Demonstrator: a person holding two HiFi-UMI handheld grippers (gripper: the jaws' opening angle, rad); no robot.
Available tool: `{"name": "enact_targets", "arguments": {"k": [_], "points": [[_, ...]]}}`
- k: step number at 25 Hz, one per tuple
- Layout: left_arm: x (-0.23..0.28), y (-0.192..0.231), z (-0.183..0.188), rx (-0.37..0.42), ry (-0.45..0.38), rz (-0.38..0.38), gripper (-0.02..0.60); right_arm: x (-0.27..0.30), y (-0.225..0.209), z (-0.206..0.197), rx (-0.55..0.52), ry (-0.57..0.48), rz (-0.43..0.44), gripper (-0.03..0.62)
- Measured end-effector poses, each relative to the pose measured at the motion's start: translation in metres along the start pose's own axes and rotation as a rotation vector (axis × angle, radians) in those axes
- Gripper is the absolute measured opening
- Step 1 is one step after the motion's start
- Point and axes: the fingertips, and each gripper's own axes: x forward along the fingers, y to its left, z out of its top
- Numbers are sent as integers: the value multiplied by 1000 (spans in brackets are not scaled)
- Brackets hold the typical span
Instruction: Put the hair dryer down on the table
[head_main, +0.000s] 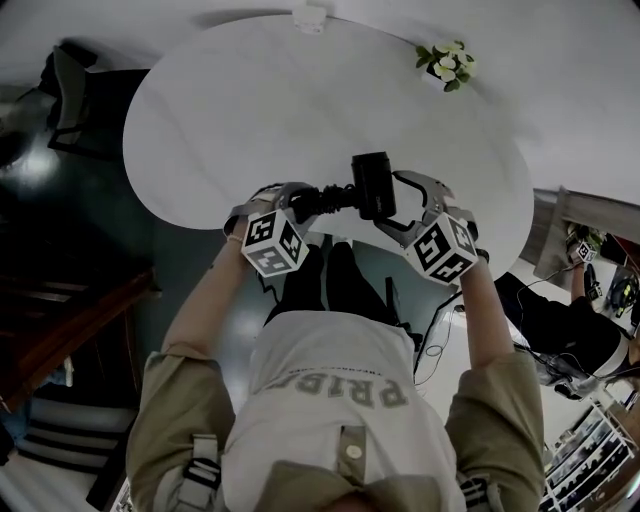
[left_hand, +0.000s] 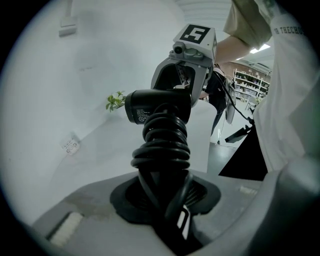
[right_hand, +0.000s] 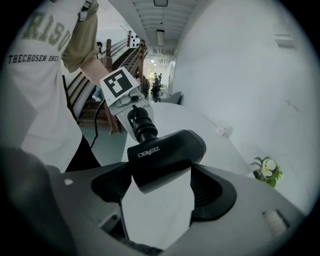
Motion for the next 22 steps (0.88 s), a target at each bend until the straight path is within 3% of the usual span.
{"name": "enact_targets", "arguments": {"k": [22], "points": [[44,-9,-18,18,125,-94,146,34,3,-50,95,55,23,359]]}}
